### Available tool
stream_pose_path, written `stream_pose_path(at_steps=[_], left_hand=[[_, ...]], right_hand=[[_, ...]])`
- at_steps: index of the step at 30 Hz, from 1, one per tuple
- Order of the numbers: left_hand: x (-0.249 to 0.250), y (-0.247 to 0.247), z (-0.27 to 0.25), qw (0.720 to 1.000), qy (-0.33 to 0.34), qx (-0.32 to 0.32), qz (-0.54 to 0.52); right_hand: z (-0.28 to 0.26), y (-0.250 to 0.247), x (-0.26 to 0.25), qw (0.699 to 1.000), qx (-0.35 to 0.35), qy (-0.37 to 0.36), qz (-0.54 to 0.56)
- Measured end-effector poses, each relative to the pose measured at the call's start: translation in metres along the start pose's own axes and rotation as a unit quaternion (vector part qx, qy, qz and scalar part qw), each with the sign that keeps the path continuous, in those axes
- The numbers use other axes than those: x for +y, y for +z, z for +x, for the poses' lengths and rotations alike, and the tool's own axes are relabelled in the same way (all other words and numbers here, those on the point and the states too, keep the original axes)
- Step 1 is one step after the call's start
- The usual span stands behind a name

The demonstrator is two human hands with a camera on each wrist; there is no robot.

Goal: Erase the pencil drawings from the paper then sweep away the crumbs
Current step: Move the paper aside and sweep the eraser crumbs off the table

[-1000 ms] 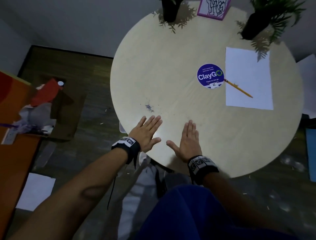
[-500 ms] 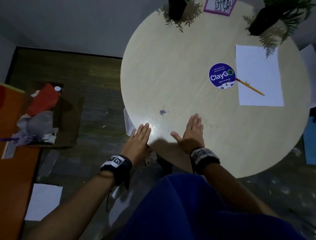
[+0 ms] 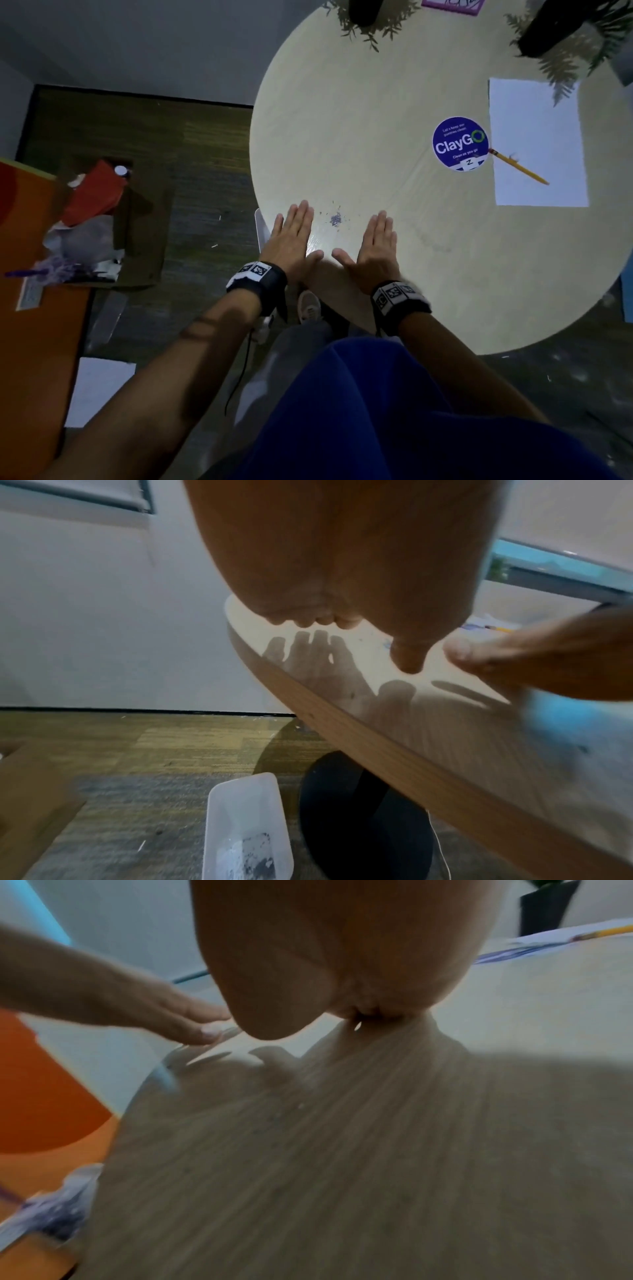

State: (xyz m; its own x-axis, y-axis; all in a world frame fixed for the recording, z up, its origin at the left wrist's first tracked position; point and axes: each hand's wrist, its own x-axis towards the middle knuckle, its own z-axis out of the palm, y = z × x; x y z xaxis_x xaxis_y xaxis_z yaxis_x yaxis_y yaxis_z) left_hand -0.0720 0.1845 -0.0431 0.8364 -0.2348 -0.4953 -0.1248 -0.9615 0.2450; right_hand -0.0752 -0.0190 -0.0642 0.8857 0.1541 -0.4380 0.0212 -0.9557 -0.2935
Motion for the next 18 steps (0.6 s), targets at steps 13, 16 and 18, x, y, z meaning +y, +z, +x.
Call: stream_pose_path(at_steps=[13,16,18], left_hand=[[-0.021,0.023,-0.023,0.991,-0.120,0.009,-0.061],[-0.023,0.030,-0.031,0.989,-0.118,0.014,-0.088],[-0.023,0.030,-0.032,0.989,-0.114,0.012,-0.094]], right_hand=[[0.039,-0.016,-0.018,1.000,-0.010,-0.020,-0.016],[0.046,-0.009,-0.036,0.996,-0.032,-0.084,-0.031],[0.042,0.000,-0.058,0.987,-0.068,-0.136,-0.043]])
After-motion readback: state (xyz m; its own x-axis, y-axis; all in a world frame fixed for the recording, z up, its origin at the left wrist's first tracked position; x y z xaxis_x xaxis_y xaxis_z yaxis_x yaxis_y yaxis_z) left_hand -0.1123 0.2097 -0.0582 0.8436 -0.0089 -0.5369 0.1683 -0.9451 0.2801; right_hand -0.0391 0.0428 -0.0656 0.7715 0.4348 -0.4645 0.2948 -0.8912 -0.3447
